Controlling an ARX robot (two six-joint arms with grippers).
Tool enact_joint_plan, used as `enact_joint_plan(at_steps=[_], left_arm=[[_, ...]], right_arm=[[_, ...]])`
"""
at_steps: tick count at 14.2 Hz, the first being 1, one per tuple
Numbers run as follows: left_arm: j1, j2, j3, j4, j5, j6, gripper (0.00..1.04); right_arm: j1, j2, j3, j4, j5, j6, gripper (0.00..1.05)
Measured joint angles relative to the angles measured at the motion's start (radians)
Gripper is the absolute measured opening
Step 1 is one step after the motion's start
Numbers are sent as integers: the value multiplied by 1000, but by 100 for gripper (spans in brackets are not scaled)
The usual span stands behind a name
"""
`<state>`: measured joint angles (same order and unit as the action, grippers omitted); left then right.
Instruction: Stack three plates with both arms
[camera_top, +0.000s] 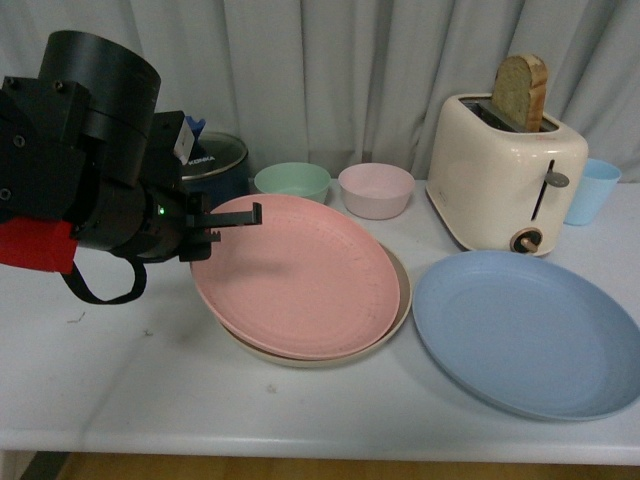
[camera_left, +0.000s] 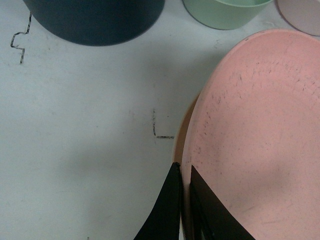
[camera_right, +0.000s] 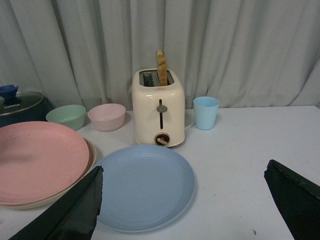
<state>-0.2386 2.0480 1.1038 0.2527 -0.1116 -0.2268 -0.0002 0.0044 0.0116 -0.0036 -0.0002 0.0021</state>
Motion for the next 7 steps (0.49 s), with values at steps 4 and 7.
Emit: enact_joint_plan(at_steps=[4,7], left_arm=[[13,19,5,-15,38,-80,14],[28,8,8,1,97,-207,44]], right_arm=[[0,0,0,0,0,0,98],[0,0,0,0,0,0,98]])
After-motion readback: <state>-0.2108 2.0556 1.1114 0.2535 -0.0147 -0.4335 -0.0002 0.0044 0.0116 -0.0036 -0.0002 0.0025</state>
